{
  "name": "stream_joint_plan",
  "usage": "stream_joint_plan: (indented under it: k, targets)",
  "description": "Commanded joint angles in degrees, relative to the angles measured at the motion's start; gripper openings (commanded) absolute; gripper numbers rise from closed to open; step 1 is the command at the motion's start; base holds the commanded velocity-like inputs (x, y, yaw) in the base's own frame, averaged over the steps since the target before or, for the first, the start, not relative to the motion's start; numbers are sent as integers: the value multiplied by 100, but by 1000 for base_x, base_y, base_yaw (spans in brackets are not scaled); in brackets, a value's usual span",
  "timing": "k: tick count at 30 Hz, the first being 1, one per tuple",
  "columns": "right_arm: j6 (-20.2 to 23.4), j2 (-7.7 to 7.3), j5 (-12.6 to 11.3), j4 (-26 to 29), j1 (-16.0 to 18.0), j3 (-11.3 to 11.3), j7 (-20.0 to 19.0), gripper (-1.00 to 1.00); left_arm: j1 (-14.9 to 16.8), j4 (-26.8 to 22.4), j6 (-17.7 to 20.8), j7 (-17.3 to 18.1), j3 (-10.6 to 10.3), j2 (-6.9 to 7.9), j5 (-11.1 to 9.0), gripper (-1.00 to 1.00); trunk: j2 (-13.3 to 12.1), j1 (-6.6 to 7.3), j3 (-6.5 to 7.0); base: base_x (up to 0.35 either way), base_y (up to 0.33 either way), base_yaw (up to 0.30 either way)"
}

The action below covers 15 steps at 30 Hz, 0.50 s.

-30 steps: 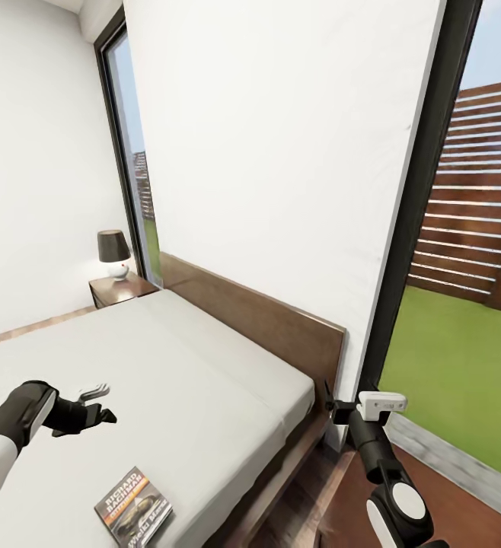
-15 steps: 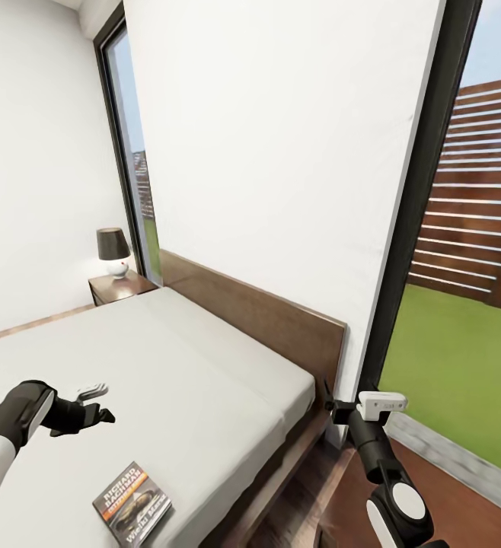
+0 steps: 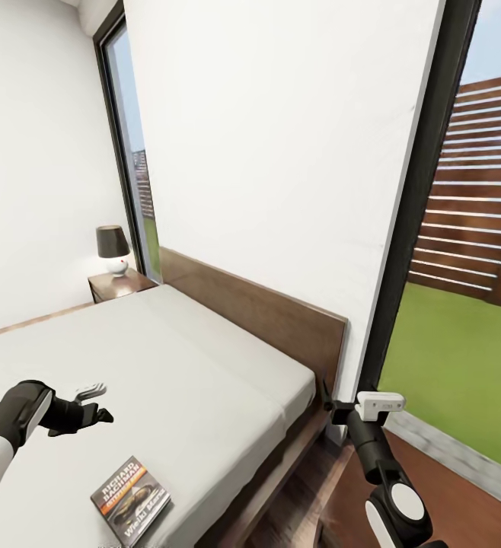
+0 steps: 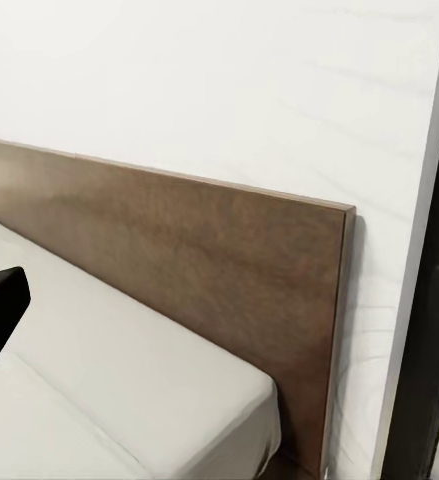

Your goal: In the bedroom, move the book from the bed onto either nightstand, and place the two sandals side by side next to the bed.

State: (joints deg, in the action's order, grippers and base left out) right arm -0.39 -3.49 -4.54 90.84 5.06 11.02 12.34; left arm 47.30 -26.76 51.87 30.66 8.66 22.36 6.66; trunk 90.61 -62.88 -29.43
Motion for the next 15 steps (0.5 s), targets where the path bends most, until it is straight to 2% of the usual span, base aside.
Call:
stream_joint_plan:
  k: [1,15]
  targets:
    - [-6,-7,-47,4,5,21,41,100,3,-7,26,45,39,-5,59,100,45,-22,-25,0,0,0]
    - [-13,12,-47,4,-4,31,41,100,-2,-12,21,43,39,-2,55,100,606,-330,-276,0,0,0]
